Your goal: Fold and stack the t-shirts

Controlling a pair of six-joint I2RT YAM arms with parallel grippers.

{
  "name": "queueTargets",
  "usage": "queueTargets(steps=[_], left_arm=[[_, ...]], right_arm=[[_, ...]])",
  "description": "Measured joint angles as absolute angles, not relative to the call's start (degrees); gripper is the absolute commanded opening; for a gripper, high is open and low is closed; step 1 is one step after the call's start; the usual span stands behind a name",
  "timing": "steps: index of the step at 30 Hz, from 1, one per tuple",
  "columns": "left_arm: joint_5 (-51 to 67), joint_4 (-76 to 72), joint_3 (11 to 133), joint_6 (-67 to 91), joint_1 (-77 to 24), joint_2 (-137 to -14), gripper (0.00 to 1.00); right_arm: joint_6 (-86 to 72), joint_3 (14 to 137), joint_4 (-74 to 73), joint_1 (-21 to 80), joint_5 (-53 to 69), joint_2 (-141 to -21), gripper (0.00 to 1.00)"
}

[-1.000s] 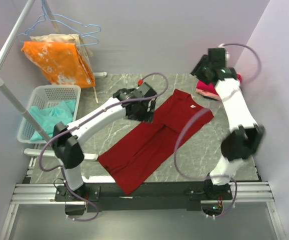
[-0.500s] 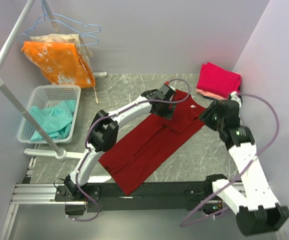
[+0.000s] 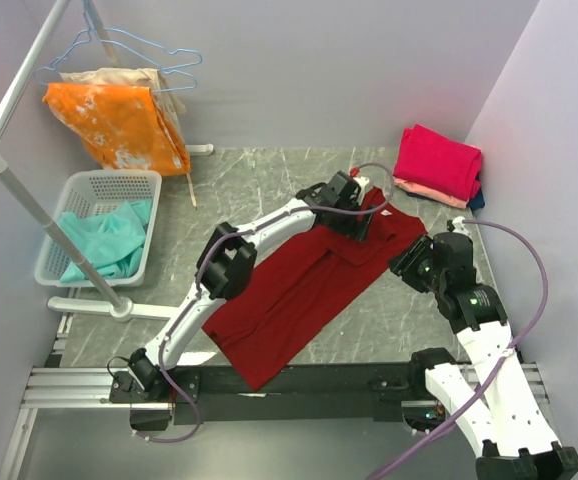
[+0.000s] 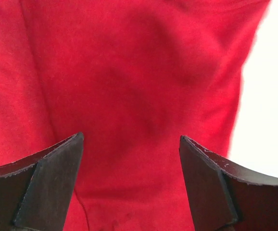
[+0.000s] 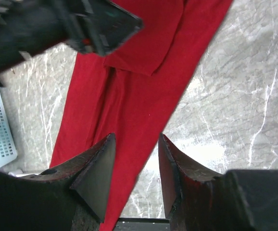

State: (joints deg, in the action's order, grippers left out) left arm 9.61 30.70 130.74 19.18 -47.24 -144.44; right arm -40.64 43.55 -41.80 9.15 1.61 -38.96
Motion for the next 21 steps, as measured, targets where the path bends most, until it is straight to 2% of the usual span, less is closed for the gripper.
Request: queueTargets(steps=[7,16,21], left_arm=[[4.16,28.88,132.49,18.96,-48.25,-148.38,0.87],[-15.81,28.91,136.94,21.28,-51.37,-152.03,0.87],[-23.62,30.09,137.69,26.11,-49.23,-152.75,0.85]], right_arm=[[-41.28,43.55,-41.78,9.15,1.8,-38.89,0.47],[-41.74,43.55,-41.52,9.45,3.11,-41.45,0.45],[-41.74,43.53,-41.15,10.44,4.36,-44.16,0.44]])
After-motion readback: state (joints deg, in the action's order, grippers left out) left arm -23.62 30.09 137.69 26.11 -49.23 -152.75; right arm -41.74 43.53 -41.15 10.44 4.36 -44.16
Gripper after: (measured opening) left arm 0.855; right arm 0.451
